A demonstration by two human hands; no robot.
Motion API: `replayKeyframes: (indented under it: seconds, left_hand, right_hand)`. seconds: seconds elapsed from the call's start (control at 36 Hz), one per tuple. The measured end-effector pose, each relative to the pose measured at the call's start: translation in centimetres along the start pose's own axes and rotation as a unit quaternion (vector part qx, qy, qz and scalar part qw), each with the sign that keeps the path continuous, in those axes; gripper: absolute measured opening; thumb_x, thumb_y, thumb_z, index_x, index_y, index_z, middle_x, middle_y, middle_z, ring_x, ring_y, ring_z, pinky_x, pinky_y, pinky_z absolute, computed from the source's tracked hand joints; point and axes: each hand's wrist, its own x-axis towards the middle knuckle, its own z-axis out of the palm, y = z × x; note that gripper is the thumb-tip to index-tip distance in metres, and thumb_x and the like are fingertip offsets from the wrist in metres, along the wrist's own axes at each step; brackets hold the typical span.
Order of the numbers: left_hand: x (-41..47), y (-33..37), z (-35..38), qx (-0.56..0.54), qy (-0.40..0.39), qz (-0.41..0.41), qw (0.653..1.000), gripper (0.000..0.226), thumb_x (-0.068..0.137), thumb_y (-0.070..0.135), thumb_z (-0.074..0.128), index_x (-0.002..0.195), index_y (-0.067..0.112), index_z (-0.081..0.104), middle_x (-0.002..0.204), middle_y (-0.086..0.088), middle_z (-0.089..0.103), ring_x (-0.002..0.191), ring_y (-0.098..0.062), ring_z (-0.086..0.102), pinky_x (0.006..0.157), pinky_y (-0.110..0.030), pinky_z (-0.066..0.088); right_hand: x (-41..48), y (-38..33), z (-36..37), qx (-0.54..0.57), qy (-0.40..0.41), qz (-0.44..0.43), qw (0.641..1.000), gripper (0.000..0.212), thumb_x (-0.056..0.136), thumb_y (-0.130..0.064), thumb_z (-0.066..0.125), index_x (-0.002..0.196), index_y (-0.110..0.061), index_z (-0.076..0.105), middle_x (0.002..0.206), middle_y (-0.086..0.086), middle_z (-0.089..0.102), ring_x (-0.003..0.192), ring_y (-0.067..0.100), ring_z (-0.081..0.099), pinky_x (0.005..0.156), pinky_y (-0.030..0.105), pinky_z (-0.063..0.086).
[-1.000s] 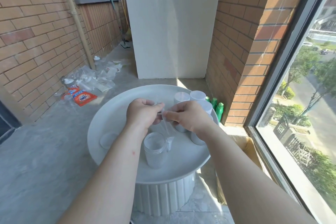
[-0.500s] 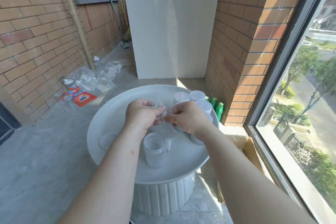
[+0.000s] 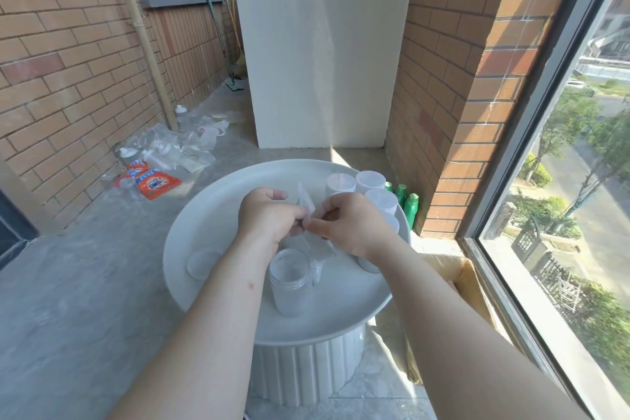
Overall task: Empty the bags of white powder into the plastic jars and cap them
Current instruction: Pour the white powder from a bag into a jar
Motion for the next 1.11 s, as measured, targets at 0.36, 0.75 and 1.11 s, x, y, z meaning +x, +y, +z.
replayKeyframes:
  seconds: [0.36, 0.75, 1.11]
  left_hand:
    - [-0.1, -0.6, 0.8, 0.034, 0.025, 0.021, 0.999, 0.051, 0.073, -0.01, 0.072, 0.115, 0.01, 0.05, 0.083, -0.014, 0.066, 0.064, -0.026, 0.074, 0.075, -0.041, 0.063]
    - [-0.2, -0.8, 1.2, -0.005, 0.056, 0.002, 0.998, 0.048, 0.067, -0.006, 0.073, 0.092, 0.02, 0.041, 0.096, -0.021, 0.069, 0.051, -0.025, 0.069, 0.075, -0.042, 0.063]
    - [-1.1, 3.1, -1.7, 0.34, 0.121, 0.168, 0.917, 0.034, 0.067, 0.002, 0.065, 0.088, 0.024, 0.051, 0.084, -0.005, 0.069, 0.061, -0.02, 0.06, 0.048, -0.025, 0.039]
  right_hand:
    - [0.0, 0.1, 0.5, -0.069, 0.092, -0.025, 0.993, 0.017, 0.084, -0.018, 0.066, 0.072, -0.01, 0.075, 0.063, 0.003, 0.069, 0.059, 0.018, 0.058, 0.049, 0.028, 0.044]
    - [-0.2, -0.1, 0.3, 0.084, 0.14, 0.052, 0.985, 0.022, 0.078, -0.009, 0.061, 0.062, 0.004, 0.068, 0.051, 0.0, 0.067, 0.05, 0.013, 0.051, 0.049, 0.022, 0.041]
    - [0.2, 0.2, -2.8, -0.016, 0.202, 0.029, 0.979, 0.019, 0.074, -0.009, 0.061, 0.056, -0.009, 0.067, 0.058, 0.005, 0.07, 0.063, 0.024, 0.069, 0.059, 0.031, 0.058]
